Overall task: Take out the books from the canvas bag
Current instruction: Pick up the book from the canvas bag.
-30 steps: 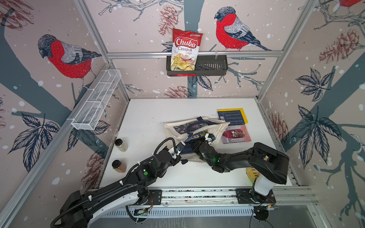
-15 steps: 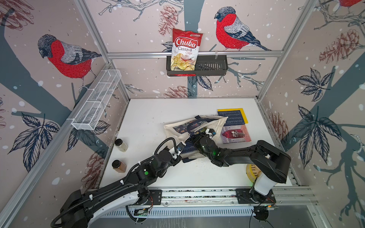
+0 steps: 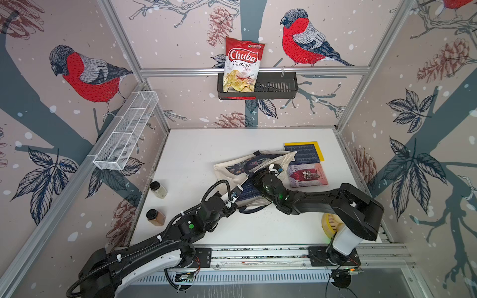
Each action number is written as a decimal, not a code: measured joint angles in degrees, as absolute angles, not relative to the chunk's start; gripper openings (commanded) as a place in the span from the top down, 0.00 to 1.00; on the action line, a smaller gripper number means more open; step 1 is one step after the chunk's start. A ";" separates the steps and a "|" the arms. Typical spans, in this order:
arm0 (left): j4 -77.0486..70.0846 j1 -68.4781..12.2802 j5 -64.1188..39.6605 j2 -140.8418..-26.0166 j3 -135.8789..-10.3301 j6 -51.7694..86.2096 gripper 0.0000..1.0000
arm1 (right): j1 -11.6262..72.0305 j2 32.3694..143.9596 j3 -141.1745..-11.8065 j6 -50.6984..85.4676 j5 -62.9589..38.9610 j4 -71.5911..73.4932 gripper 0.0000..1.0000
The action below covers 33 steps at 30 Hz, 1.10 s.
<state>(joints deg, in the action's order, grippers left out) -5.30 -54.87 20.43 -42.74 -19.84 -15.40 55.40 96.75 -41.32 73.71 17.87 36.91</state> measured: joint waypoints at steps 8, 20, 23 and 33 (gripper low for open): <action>-5.30 -54.87 20.62 -42.74 -19.84 -15.40 1.00 | 56.21 98.32 -41.34 73.95 17.52 37.47 0.66; -4.62 -54.87 21.30 -42.63 -19.84 -15.29 1.00 | 54.83 103.07 -43.92 75.53 14.66 40.36 0.82; -4.32 -54.87 21.21 -42.63 -19.84 -15.22 1.00 | 54.30 103.31 -43.86 77.41 13.87 41.82 0.90; -5.30 -54.87 19.29 -42.46 -19.84 -15.25 1.00 | 56.75 95.90 -40.58 77.95 16.27 38.35 1.00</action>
<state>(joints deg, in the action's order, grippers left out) -5.30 -54.87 19.29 -42.46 -19.84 -15.25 56.75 95.90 -40.58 77.95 16.27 38.35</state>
